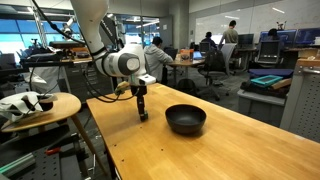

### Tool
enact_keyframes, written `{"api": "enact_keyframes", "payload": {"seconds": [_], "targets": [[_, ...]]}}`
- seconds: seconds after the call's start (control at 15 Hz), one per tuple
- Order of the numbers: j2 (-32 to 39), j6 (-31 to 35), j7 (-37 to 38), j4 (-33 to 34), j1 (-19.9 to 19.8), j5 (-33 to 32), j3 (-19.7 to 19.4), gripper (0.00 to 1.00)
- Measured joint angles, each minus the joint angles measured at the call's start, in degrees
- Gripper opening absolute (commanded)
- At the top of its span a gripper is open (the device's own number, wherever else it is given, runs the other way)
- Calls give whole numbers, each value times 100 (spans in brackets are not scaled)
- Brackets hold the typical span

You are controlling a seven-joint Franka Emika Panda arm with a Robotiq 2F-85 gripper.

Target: Place the green block inside the bowl

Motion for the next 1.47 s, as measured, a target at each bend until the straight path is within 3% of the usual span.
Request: {"api": "enact_keyframes", "payload": {"seconds": [0.07, 0.2, 0.53, 0.87, 1.13, 1.47], "targets": [[0, 7, 2, 21, 93, 0, -61, 27], [-32, 2, 32, 45, 306, -21, -215, 21], [-40, 25, 262, 34, 704, -154, -589, 21], [-331, 85, 406, -180, 769, -322, -909, 21], [-905, 85, 393, -458, 593, -485, -1136, 21], [-1667, 61, -142, -621, -138, -561, -1119, 21]]}}
